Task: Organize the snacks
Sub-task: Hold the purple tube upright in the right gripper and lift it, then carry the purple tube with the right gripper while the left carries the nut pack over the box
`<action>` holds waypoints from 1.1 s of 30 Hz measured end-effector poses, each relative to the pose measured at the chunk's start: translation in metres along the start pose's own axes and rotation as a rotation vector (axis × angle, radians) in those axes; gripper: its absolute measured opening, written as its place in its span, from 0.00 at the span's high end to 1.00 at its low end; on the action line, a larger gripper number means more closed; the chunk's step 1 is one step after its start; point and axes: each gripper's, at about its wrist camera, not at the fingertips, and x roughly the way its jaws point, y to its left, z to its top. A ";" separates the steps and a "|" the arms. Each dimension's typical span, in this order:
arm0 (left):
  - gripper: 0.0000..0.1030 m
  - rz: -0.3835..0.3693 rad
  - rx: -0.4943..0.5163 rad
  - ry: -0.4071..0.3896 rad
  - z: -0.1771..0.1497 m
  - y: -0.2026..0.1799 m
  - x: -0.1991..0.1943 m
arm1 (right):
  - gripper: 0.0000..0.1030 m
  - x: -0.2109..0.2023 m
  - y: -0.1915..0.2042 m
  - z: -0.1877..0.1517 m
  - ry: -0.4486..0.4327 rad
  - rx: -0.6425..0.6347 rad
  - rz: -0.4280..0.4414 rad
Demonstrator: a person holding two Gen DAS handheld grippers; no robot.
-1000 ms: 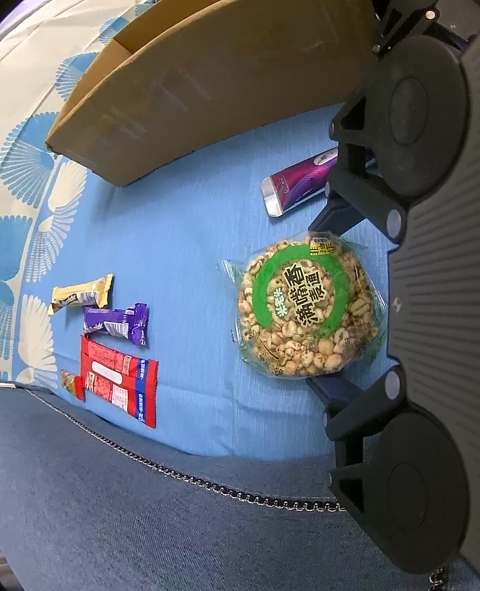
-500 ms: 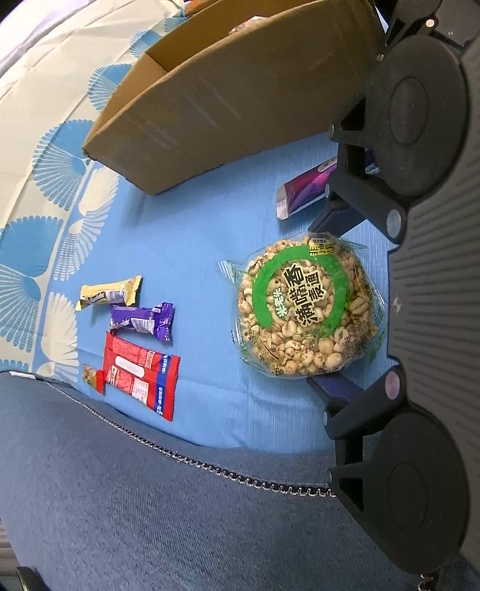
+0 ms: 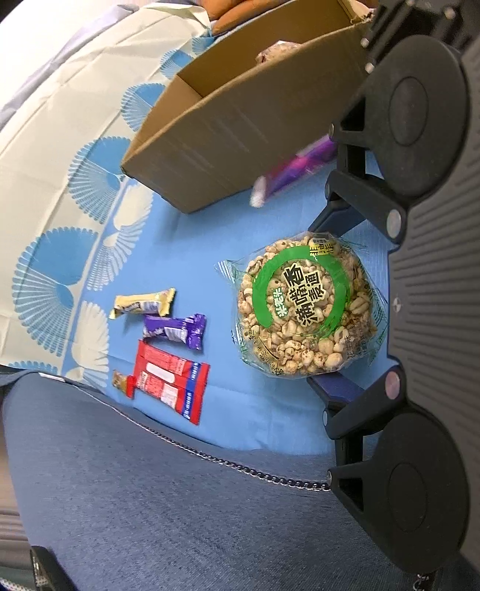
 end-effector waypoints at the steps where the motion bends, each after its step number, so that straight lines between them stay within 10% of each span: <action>1: 0.21 -0.004 0.000 -0.004 0.000 0.000 -0.001 | 0.88 -0.003 -0.001 0.003 -0.013 0.002 0.004; 21: 0.21 0.020 0.077 0.000 -0.002 -0.011 0.003 | 0.88 -0.075 -0.099 0.115 -0.308 0.025 0.033; 33: 0.21 0.119 0.198 -0.051 -0.006 -0.036 -0.002 | 0.88 -0.053 -0.164 0.083 -0.302 0.176 -0.034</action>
